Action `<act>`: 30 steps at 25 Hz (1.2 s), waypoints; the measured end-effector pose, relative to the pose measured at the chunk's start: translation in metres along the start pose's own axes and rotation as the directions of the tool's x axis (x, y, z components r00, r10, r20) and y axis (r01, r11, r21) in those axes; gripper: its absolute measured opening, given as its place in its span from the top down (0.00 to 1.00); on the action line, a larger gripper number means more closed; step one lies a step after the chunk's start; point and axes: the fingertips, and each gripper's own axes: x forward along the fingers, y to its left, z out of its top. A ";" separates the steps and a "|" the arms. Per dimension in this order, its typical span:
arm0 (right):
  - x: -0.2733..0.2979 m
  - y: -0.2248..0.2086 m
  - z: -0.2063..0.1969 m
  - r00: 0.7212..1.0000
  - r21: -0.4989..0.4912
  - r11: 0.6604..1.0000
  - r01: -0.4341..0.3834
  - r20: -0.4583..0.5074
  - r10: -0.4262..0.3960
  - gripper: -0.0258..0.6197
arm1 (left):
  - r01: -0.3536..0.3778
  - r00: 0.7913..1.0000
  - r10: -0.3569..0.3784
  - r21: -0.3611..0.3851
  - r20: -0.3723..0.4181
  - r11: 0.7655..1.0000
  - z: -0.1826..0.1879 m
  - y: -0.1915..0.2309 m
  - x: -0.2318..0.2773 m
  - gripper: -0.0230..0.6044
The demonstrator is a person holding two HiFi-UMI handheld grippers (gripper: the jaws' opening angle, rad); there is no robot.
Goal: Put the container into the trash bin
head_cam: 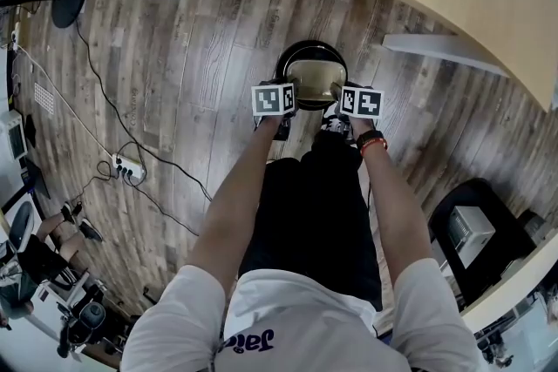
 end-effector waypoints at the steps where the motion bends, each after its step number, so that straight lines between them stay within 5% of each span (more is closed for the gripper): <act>1: 0.001 -0.001 0.001 1.000 -0.008 1.000 0.009 -0.002 -0.009 0.58 | 0.002 1.000 -0.002 0.006 0.000 1.000 -0.001 -0.001 0.001 0.63; 13: -0.045 0.013 0.007 1.000 -0.022 1.000 -0.006 0.023 0.006 0.58 | 0.012 1.000 -0.012 0.019 0.007 1.000 0.003 -0.026 -0.039 0.58; 26: -0.182 0.075 0.019 0.997 -0.037 0.999 -0.006 0.080 0.009 0.60 | 0.026 0.998 -0.033 0.122 0.057 0.992 0.030 -0.103 -0.178 0.58; 30: -0.216 0.101 0.023 0.990 0.056 0.998 -0.030 0.137 0.022 0.61 | 0.028 0.992 -0.045 0.145 0.115 0.989 0.044 -0.121 -0.226 0.58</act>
